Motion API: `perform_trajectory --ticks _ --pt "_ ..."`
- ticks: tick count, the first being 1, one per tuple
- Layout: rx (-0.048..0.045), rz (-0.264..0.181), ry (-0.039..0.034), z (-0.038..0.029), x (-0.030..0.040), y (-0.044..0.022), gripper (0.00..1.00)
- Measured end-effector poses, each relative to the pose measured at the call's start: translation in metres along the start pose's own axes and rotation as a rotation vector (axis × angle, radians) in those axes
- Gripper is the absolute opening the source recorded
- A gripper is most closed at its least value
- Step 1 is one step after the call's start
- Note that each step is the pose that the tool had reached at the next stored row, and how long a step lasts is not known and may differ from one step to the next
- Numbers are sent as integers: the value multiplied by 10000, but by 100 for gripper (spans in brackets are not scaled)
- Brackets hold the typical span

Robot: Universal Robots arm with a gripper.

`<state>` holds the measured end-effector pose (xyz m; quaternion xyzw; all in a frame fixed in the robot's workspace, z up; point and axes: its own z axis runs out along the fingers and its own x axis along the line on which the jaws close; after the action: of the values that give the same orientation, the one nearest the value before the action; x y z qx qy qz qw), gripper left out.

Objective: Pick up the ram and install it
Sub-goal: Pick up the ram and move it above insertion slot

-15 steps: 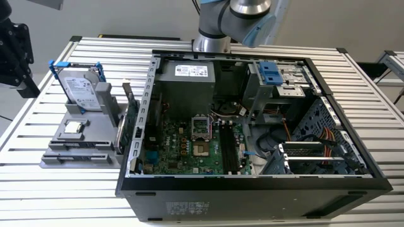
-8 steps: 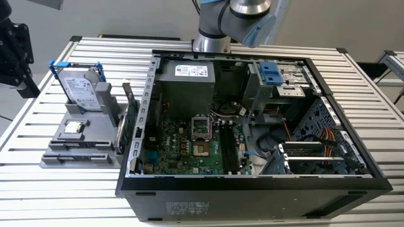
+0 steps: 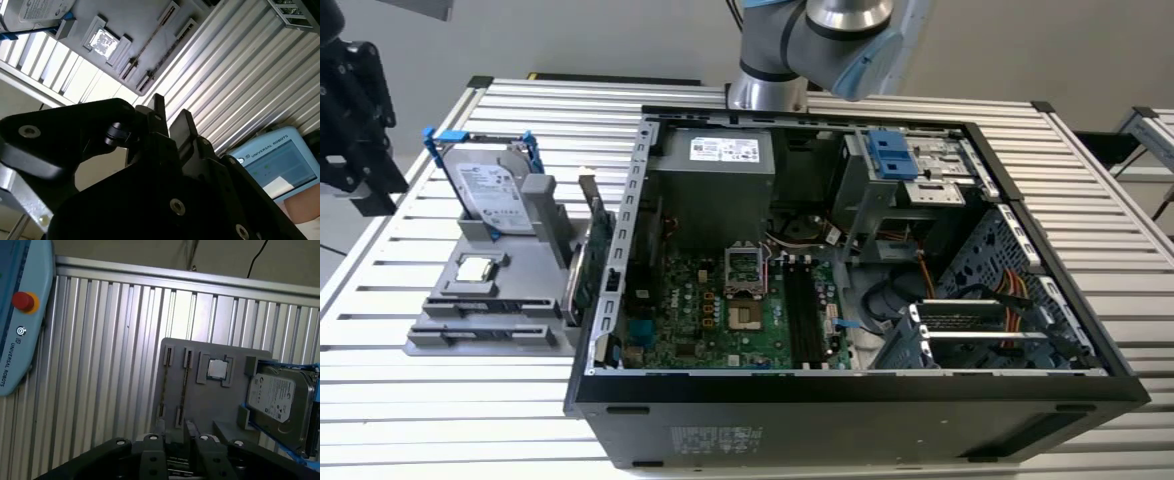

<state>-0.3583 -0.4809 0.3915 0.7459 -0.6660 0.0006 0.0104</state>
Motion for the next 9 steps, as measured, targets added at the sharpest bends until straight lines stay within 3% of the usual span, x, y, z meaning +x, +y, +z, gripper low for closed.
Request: perform_trajectory --ticks 9 --pt "0 -2 0 0 0 0 100"
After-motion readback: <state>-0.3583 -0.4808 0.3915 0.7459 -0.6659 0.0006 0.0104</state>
